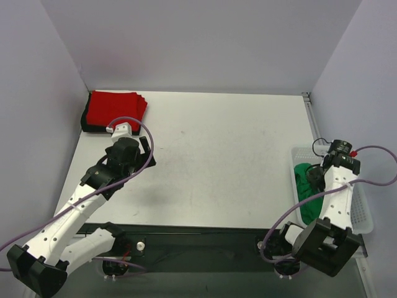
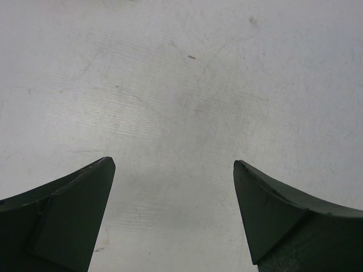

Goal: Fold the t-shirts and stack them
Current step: Grab crumpled tshirt from bin with the right arm, then move the tshirt to the center of the board, then flatten out the tshirt

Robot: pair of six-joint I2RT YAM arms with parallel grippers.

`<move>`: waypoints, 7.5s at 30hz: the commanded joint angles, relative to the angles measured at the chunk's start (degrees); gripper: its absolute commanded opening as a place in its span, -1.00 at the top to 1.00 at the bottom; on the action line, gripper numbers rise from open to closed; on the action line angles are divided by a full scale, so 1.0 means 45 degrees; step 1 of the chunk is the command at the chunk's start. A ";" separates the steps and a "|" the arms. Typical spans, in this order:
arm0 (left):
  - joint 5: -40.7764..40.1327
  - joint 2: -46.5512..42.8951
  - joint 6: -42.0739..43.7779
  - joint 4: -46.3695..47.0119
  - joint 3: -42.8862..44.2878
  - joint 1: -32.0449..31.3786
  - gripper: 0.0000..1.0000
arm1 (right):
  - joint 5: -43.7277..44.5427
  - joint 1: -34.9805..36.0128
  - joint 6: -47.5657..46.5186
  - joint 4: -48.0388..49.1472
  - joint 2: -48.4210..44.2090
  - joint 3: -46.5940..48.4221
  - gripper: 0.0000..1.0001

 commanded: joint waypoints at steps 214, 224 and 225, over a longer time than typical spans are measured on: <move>0.3689 0.4777 -0.2141 0.3380 -0.2956 -0.3652 1.00 | -0.5171 1.4041 -0.0581 0.5977 0.5841 0.1109 0.17; 0.3806 0.2722 -0.2434 0.2834 -0.3837 -0.2441 1.00 | -0.3960 1.4783 -0.1460 0.4786 0.7970 0.2457 0.24; 0.3807 0.2547 -0.2376 0.2717 -0.3895 -0.2344 1.00 | -0.3766 1.4822 -0.1499 0.4514 0.8165 0.2574 0.26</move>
